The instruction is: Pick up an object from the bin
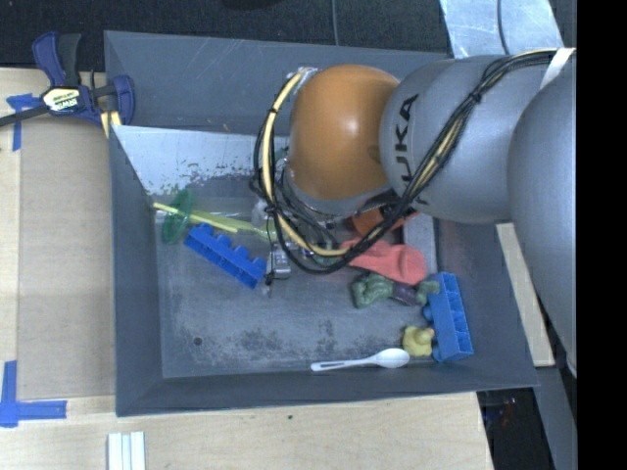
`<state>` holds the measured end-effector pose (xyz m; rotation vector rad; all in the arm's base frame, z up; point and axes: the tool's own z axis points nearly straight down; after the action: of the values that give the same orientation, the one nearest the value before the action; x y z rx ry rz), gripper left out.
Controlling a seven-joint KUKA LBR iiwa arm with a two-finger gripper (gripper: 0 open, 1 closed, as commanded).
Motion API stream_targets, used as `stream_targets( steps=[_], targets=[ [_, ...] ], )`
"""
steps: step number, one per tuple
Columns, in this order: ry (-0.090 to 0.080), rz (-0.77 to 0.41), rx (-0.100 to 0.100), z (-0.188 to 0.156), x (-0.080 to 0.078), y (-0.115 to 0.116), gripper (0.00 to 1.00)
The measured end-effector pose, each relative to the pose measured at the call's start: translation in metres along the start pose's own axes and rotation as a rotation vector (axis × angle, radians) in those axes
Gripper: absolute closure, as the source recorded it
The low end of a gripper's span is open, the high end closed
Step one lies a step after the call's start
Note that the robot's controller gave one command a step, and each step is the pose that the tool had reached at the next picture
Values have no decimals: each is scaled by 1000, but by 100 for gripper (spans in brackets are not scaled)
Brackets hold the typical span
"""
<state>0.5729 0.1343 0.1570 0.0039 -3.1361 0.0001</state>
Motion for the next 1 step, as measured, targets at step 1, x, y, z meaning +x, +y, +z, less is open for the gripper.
stream_targets(
  steps=[1],
  targets=[
    [-8,3,-1,-5,-2,-1,0]
  ],
)
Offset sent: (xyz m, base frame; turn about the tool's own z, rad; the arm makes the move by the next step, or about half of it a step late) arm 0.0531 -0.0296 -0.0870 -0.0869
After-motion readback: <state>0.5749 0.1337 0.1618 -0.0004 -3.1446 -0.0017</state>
